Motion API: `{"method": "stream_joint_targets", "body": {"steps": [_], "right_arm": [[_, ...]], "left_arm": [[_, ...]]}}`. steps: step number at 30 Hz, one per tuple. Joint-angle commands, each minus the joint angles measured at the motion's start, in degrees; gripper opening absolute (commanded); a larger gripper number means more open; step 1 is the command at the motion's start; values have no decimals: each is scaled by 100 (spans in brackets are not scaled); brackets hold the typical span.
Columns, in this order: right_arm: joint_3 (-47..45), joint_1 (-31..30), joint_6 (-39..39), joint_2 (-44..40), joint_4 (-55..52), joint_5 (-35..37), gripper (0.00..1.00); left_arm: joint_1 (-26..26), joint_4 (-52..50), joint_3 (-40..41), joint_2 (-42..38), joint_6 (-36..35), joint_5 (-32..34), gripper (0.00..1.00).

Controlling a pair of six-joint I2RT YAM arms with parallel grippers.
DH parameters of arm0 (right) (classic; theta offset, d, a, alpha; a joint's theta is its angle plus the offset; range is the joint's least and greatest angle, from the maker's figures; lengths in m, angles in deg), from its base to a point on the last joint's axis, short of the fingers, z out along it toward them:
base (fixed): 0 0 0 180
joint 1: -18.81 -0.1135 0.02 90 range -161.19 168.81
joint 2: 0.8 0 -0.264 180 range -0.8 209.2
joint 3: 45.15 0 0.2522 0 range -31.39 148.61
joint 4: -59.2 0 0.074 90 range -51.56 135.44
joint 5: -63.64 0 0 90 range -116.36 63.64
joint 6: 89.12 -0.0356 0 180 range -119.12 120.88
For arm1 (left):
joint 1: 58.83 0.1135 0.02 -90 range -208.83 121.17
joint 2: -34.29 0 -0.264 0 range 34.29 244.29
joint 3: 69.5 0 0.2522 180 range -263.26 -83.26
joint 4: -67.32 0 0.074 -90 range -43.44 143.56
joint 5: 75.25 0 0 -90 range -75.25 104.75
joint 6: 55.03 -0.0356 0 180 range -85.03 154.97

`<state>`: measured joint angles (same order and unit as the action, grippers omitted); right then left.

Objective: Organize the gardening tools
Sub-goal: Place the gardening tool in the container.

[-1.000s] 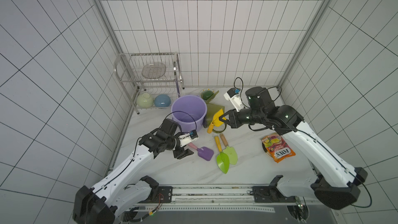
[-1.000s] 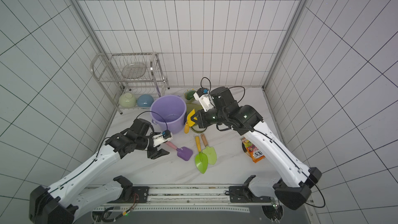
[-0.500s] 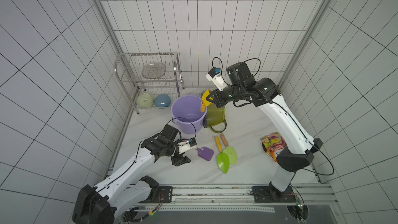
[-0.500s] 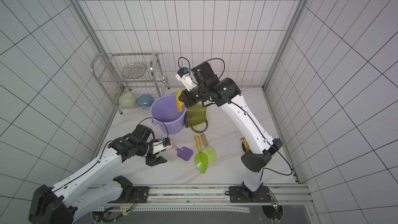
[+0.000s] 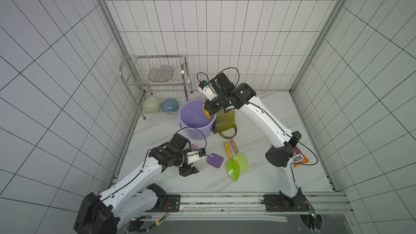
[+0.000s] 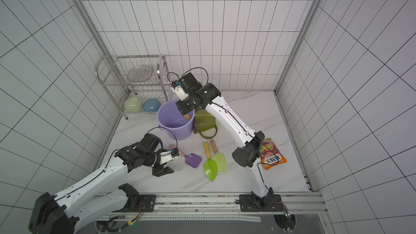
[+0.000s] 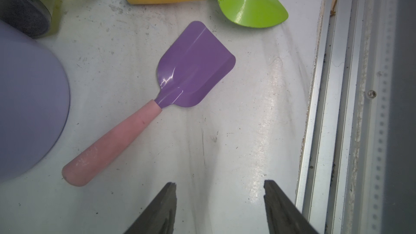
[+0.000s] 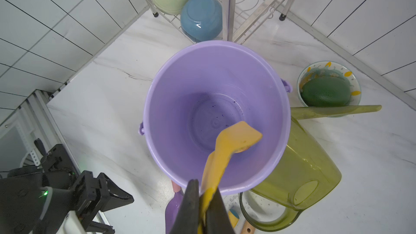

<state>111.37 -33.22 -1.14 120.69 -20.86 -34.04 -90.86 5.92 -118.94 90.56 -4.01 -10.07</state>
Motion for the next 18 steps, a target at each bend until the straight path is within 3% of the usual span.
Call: {"method": "stream_joint_targets", "body": {"steps": [1,18], "right_arm": [[112,-63,0,220,173,268,0],[56,-206,-358,1173,495,759,0]], "left_arm": [[-79,153,97,-101,27,110,63],[-122,149,217,-239,59,186,63]]}}
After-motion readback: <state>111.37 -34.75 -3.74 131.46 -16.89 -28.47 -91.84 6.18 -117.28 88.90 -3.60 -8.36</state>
